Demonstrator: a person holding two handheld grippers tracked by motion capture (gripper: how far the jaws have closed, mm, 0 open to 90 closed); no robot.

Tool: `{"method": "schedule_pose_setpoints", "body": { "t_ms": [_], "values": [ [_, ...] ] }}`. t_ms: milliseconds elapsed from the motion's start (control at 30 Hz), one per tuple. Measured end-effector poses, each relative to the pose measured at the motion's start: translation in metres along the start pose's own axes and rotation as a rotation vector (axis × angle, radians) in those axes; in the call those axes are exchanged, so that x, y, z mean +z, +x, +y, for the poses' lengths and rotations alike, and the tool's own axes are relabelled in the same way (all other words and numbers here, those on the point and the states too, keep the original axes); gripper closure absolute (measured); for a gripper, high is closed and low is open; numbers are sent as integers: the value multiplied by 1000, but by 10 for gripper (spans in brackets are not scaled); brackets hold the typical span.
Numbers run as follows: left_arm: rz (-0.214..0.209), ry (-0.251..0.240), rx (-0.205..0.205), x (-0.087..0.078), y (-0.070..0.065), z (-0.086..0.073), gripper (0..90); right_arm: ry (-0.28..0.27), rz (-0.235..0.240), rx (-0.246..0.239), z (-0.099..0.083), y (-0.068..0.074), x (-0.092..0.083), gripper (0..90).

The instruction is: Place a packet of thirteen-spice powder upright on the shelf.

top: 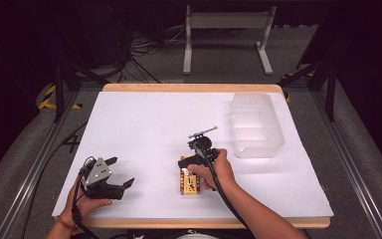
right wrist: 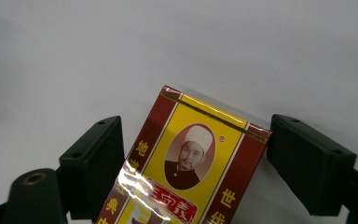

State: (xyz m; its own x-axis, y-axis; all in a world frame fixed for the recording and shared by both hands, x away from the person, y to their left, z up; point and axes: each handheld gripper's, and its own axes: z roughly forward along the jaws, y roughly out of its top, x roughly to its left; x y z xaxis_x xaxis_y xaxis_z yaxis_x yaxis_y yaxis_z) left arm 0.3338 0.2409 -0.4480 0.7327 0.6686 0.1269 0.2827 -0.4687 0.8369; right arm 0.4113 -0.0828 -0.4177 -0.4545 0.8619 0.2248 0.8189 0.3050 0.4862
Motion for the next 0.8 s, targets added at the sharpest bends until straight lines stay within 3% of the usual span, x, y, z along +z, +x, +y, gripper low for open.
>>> {"method": "schedule_pose_setpoints", "body": {
  "t_ms": [100, 267, 500, 633, 700, 800],
  "values": [
    [0, 2, 2, 0, 0, 0, 89, 8, -2, 1, 2, 4, 3, 194],
    [-4, 3, 6, 0, 0, -1, 89, 36, -59, -37, 5, 15, 16, 182],
    [-11, 18, 13, 2, -1, -1, 89, 44, -127, -63, 7, 24, 19, 230],
    [-11, 22, 18, 2, -1, -1, 89, 54, -145, -88, 9, 27, 18, 258],
    [-10, 21, 15, 2, -1, -1, 89, 56, -141, -108, 9, 29, 15, 316],
    [-10, 21, 16, 1, -1, -1, 89, 37, -137, -127, 10, 27, 9, 324]
  ]
}}
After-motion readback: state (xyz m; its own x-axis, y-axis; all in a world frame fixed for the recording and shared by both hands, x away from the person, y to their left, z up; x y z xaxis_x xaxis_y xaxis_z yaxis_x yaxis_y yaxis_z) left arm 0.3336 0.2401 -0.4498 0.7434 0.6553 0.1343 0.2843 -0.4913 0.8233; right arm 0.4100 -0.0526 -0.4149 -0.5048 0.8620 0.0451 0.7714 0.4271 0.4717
